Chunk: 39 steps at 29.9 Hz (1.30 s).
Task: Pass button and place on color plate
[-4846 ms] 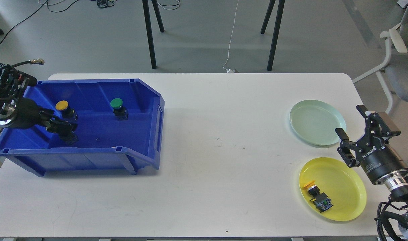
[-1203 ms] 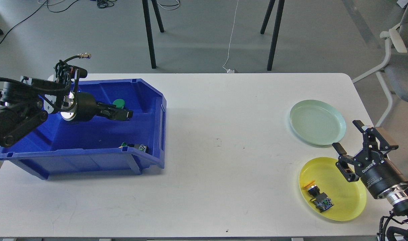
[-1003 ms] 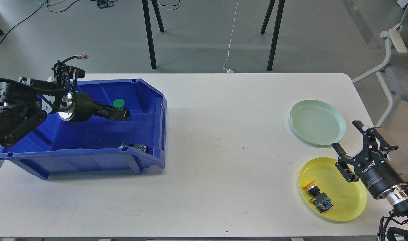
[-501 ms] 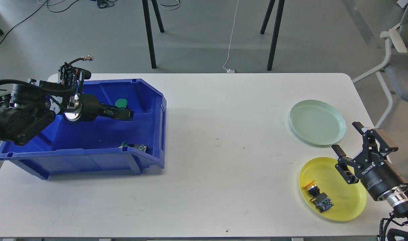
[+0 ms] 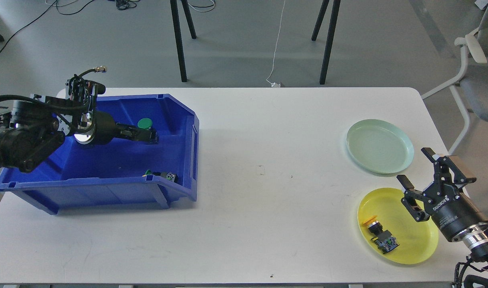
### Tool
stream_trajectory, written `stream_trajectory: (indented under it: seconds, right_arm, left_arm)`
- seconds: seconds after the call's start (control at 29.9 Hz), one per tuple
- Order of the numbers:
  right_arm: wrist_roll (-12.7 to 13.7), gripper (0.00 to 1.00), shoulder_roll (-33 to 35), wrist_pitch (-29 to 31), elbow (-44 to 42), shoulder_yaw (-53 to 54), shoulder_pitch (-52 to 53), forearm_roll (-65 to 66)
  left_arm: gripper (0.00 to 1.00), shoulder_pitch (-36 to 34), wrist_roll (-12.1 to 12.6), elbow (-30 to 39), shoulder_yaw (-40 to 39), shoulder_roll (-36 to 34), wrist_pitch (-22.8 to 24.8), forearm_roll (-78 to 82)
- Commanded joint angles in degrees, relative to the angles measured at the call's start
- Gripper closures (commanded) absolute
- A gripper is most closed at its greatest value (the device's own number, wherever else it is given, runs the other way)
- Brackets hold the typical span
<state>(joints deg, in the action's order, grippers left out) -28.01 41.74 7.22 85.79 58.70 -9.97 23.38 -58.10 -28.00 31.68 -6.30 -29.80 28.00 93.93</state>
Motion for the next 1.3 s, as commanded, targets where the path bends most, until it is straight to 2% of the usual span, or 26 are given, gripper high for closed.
stream_trajectory:
  seconds: [0.0, 0.33, 0.47, 0.67, 1.27]
  right_arm:
    - [0.01, 0.09, 0.01, 0.43, -0.09, 0.01, -0.05, 0.00]
    - [0.01, 0.09, -0.08, 0.51, -0.45, 0.10, -0.31, -0.09]
    - [0.01, 0.08, 0.01, 0.60, -0.45, 0.10, -0.31, -0.18]
    - [0.01, 0.08, 0.01, 0.60, -0.45, 0.10, -0.49, -0.18]
    - [0.01, 0.08, 0.01, 0.60, -0.45, 0.10, -0.75, -0.18]
  left_arm:
    - [0.11, -0.09, 0.00, -2.06, -0.03, 1.32, 0.00, -0.07]
    - [0.11, -0.09, 0.00, -4.25, -0.03, 2.82, 0.00, 0.02]
    - [0.06, -0.09, 0.00, -5.92, -0.03, 3.79, 0.00, -0.07]
    - [0.04, -0.52, 0.00, -6.28, -0.03, 4.05, 0.00, -0.07]
    - [0.04, -0.79, 0.00, -7.33, -0.03, 4.75, 0.00, -2.35]
